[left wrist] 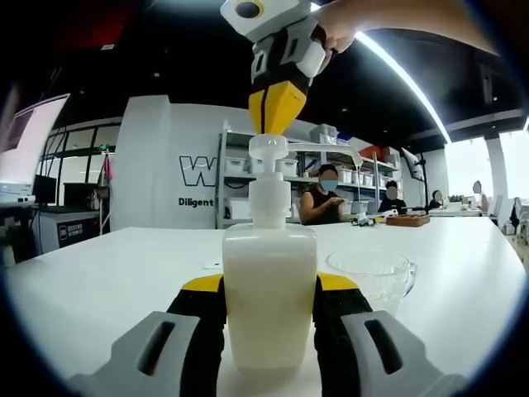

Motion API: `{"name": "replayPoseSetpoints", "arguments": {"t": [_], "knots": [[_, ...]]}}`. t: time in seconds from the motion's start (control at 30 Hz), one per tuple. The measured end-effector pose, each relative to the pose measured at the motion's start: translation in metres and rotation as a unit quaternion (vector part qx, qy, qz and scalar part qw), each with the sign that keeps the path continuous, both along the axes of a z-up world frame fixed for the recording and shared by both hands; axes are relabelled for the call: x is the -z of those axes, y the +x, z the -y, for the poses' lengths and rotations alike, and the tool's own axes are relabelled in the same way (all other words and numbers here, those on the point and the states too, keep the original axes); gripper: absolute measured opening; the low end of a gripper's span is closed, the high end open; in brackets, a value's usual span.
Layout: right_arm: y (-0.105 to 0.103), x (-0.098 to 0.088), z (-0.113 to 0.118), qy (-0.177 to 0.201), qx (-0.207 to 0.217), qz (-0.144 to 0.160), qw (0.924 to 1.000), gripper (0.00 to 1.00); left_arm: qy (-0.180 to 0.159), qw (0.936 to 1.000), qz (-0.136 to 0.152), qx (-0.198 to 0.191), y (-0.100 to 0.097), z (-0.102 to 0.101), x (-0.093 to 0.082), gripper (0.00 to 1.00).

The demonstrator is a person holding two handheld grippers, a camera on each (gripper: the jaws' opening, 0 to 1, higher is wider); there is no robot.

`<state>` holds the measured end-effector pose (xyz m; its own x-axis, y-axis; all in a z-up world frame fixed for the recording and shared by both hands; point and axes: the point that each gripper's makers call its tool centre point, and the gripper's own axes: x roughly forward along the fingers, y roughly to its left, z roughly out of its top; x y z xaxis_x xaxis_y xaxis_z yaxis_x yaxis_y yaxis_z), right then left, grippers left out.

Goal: Hold the bottle steady, press the pump all the way down and release, and repeat the specified number of times to dispense into the cup

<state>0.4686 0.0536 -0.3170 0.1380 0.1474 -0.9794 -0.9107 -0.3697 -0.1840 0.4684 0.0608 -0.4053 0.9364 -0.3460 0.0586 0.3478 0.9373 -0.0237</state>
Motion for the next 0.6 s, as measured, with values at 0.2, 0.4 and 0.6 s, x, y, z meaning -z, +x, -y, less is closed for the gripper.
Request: {"name": "replayPoseSetpoints", "arguments": {"t": [0.2,0.4,0.6], "knots": [[-0.0005,0.0008,0.0002,0.001,0.006,-0.003,1.0000,0.00,0.000,1.0000,0.001,0.000,0.0000,0.0000,0.0000,0.39],[-0.0005,0.0016,0.0003,0.000,0.009,-0.003,1.0000,0.00,0.000,1.0000,0.001,-0.001,0.0002,-0.0001,-0.0001,0.39],[0.0003,0.0018,0.0008,0.001,0.012,-0.006,0.9999,0.00,0.000,1.0000,0.001,-0.001,0.0001,-0.0001,-0.0001,0.39]]}}
